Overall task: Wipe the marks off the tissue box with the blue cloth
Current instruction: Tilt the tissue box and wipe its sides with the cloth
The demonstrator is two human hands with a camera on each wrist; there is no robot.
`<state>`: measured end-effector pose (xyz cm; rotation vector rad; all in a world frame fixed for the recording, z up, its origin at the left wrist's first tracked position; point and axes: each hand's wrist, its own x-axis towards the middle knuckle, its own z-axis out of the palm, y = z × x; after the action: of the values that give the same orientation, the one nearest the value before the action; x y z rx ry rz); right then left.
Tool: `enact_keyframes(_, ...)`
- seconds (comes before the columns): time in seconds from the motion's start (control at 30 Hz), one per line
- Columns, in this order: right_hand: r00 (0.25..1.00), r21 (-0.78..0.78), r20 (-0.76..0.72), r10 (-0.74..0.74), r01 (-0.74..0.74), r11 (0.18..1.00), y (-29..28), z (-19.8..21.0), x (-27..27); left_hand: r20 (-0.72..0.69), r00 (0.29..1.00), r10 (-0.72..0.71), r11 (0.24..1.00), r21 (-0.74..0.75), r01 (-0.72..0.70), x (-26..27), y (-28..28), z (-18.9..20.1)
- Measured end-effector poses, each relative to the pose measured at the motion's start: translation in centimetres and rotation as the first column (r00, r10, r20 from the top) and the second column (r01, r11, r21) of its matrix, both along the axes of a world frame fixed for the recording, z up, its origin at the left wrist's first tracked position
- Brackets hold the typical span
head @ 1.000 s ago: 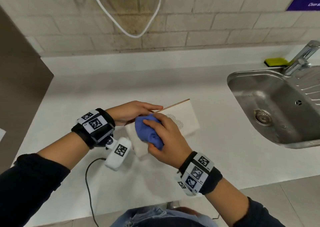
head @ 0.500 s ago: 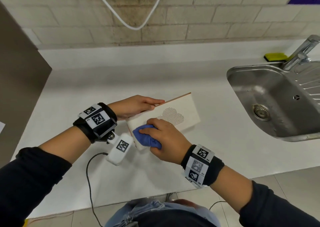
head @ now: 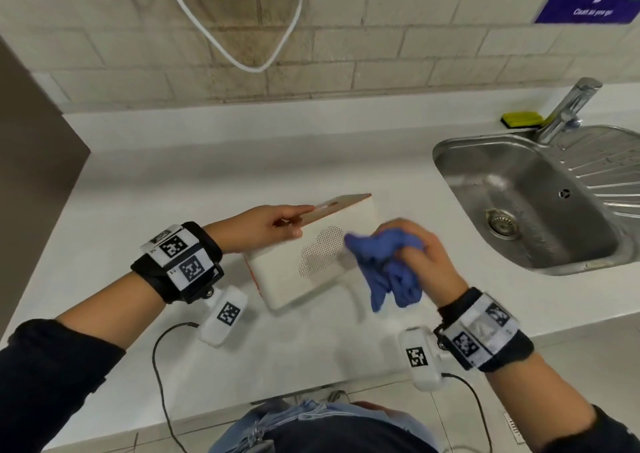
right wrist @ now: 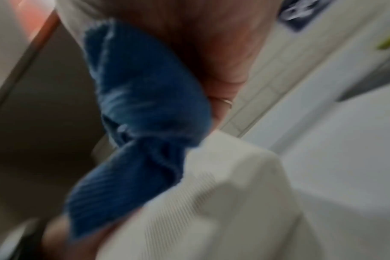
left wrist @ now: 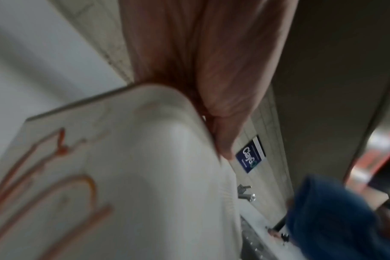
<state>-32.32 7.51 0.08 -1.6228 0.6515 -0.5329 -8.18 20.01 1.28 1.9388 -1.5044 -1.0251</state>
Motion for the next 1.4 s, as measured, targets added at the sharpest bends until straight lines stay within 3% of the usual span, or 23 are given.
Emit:
enact_keyframes(0.07, 0.965, 0.289, 0.212, -0.156, 0.091, 0.953, -1.2, 0.9, 0.0, 0.101, 0.991, -0.088, 0.996, -0.019, 0.090, -0.5, 0.2, 0.0)
enact_keyframes(0.17, 0.887, 0.568, 0.406, -0.217, -0.059, 0.821, -1.6, 1.6, 0.1, 0.219, 0.958, -0.185, 0.981, -0.011, 0.192, -1.1, 0.4, -0.2)
enact_keyframes(0.27, 0.874, 0.640, 0.443, -0.199, -0.153, 0.753, -1.3, 1.2, 0.4, 0.269, 0.940, -0.210, 0.974, -0.020, 0.224, -0.5, 1.3, -0.2)
enact_keyframes(0.4, 0.845, 0.683, 0.514, -0.151, -0.296, 0.668, -1.8, -0.3, 0.3, 0.406, 0.864, -0.296, 0.955, 0.114, 0.273, 0.8, 3.6, -1.0)
enact_keyframes(0.53, 0.881, 0.646, 0.469, -0.071, -0.287, 0.708, -2.3, -1.1, 0.5, 0.490, 0.842, -0.223, 0.971, 0.035, 0.237, 2.5, 5.5, -2.2)
enact_keyframes(0.63, 0.886, 0.590, 0.464, -0.008, -0.302, 0.749, -2.0, -1.3, 0.9, 0.566, 0.818, -0.104, 0.995, 0.067, 0.080, 2.2, 6.0, -2.6)
enact_keyframes(0.77, 0.858, 0.562, 0.513, 0.013, -0.347, 0.751, -1.5, -1.4, 1.4, 0.500, 0.864, 0.056, 0.992, -0.129, 0.010, -3.6, 5.1, -3.7)
enact_keyframes(0.93, 0.841, 0.587, 0.539, -0.030, -0.350, 0.730, -1.3, -1.2, 2.4, 0.501, 0.773, 0.389, 0.908, -0.348, -0.232, -6.8, 3.5, -6.0)
enact_keyframes(1.13, 0.908, 0.570, 0.418, -0.036, -0.231, 0.789, -1.7, -1.7, 3.0, 0.560, 0.763, 0.324, 0.922, -0.369, -0.121, -6.2, 3.7, -7.3)
enact_keyframes(1.23, 0.946, 0.417, 0.323, 0.028, -0.169, 0.893, -2.7, -1.2, 3.6, 0.583, 0.749, 0.314, 0.928, -0.356, -0.112, -5.7, 3.9, -7.0)
enact_keyframes(1.3, 0.973, 0.265, 0.225, 0.056, -0.116, 0.957, -3.1, -0.7, 4.1, 0.535, 0.764, 0.362, 0.904, -0.400, -0.148, -5.0, 4.0, -6.0)
enact_keyframes(1.4, 0.977, 0.194, 0.208, -0.055, 0.014, 0.981, -2.1, -0.5, 4.1, 0.355, 0.805, 0.475, 0.827, -0.493, -0.270, -2.8, 4.2, -3.5)
